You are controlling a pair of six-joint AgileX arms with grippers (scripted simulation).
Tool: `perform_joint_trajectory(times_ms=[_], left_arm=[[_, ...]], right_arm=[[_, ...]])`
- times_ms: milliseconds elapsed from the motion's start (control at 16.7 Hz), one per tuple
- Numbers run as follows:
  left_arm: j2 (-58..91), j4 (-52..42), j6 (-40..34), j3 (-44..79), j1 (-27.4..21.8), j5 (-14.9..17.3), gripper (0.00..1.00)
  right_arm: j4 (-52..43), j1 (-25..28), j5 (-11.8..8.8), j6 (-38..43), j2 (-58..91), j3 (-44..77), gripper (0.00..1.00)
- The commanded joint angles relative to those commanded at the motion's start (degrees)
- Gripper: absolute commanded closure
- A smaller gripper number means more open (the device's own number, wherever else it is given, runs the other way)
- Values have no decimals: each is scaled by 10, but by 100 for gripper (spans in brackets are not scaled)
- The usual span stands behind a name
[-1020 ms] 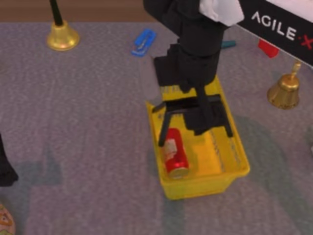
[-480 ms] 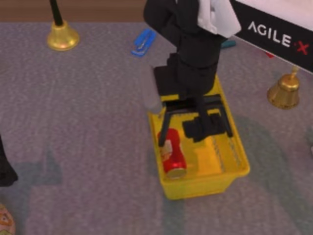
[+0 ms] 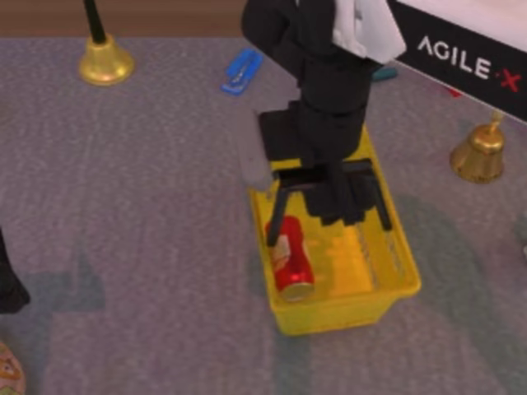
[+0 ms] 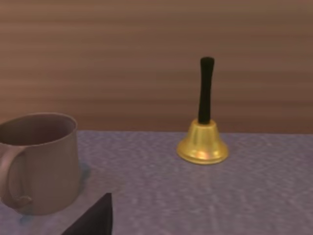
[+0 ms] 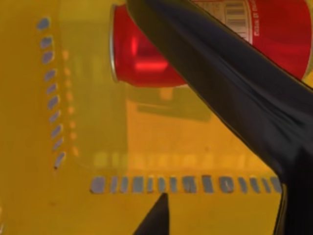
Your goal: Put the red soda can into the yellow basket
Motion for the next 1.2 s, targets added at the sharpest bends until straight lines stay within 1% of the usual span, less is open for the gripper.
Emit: perform_joint_trajectory(times_ms=[360,420,1200], left_arm=[[0,0,0,0,0,0,0],[0,0,0,0,0,0,0],[0,0,0,0,0,0,0]], right_arm=[[0,0,0,0,0,0,98],[0,0,0,0,0,0,100],[0,0,0,0,0,0,100]])
